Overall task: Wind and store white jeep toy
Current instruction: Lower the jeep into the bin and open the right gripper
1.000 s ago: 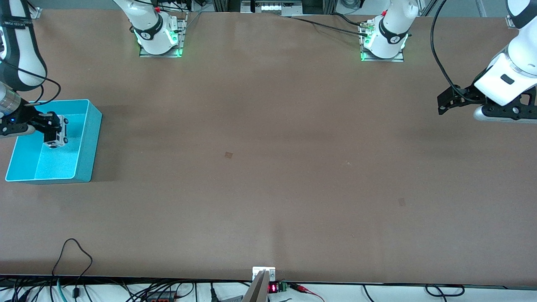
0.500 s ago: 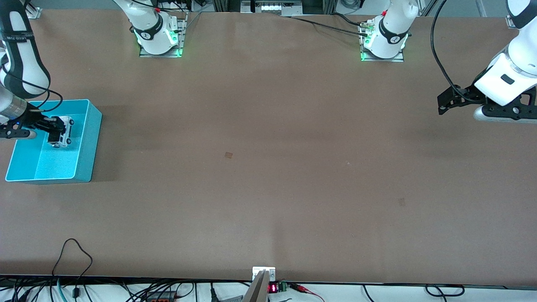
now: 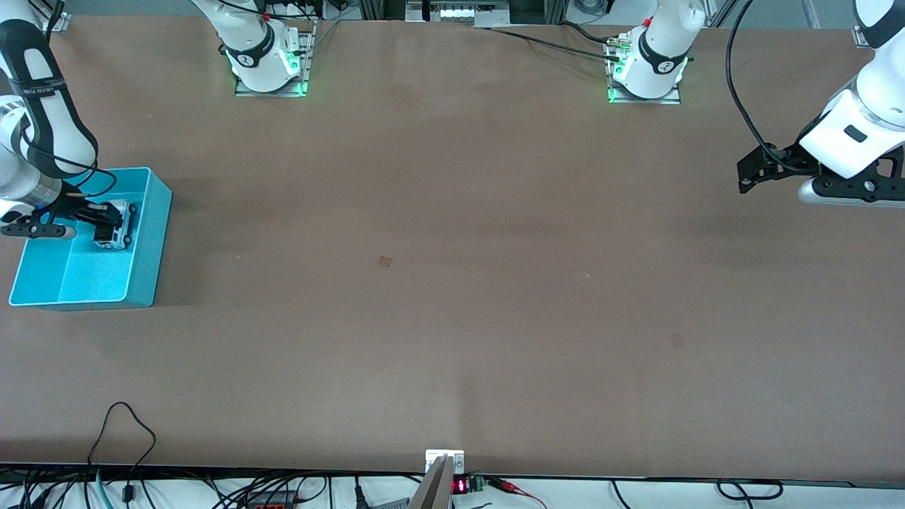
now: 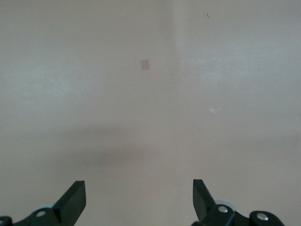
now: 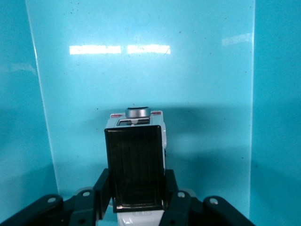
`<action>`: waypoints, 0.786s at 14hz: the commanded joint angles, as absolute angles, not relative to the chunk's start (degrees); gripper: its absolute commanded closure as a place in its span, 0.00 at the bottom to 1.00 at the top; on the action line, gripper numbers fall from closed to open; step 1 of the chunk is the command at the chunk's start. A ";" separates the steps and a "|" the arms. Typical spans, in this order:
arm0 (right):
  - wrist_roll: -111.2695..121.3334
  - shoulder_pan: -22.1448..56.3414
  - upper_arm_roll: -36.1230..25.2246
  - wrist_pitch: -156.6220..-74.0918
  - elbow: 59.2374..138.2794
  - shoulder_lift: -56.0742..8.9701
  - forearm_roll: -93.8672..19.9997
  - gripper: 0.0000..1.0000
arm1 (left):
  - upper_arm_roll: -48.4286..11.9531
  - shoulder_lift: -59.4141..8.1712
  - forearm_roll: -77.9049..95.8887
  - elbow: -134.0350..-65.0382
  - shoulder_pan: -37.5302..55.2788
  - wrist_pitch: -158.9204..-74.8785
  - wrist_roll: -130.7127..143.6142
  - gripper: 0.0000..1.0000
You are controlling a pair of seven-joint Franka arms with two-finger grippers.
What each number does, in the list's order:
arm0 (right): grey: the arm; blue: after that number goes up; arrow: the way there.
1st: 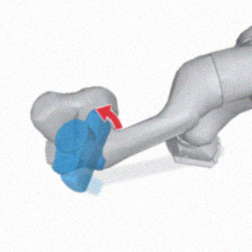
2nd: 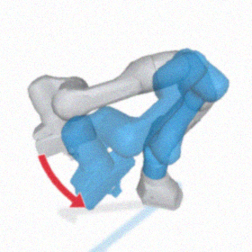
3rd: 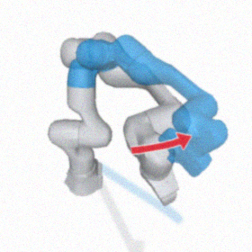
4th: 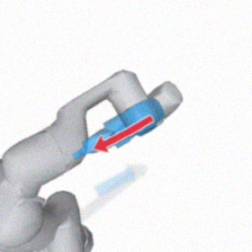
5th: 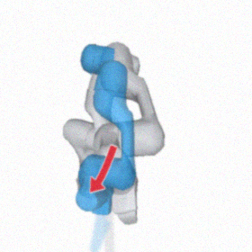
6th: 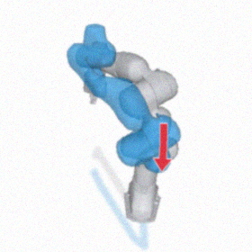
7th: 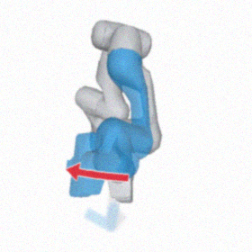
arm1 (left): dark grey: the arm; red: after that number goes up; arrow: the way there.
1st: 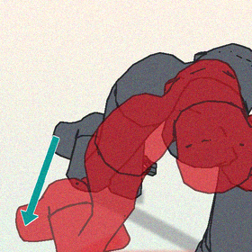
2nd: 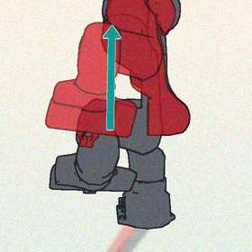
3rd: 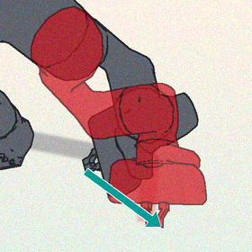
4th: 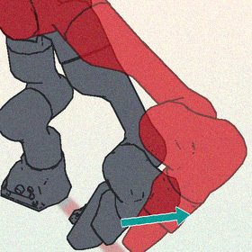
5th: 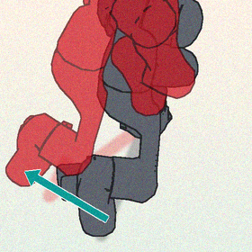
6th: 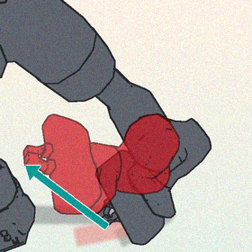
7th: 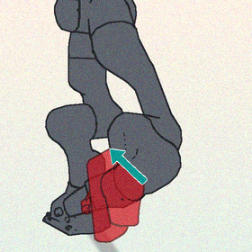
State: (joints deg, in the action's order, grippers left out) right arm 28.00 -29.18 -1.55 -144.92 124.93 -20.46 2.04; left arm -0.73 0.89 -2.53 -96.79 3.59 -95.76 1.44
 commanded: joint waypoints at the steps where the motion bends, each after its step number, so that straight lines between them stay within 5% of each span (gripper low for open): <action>1: 27.86 -30.06 -0.53 -145.11 124.63 -19.69 2.72 0.08 | -0.35 0.70 -2.11 -95.62 3.78 -94.66 1.49 0.00; 2: 27.77 -29.71 -0.53 -144.93 124.37 -19.08 2.72 0.00 | -0.35 0.70 -2.11 -95.62 3.78 -94.66 1.49 0.00; 6: 27.86 -26.99 -0.18 -141.70 122.79 -14.95 2.99 0.00 | -0.35 0.70 -2.11 -95.62 3.78 -94.66 1.32 0.00; 11: 27.51 -19.17 0.17 -125.18 115.94 -8.53 3.25 0.00 | -0.35 0.70 -2.11 -95.62 3.78 -94.66 1.32 0.00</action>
State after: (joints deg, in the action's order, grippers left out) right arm 28.00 -21.64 0.26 -130.48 117.99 -10.93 2.41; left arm -0.71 0.89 -2.53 -96.79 3.57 -95.76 1.44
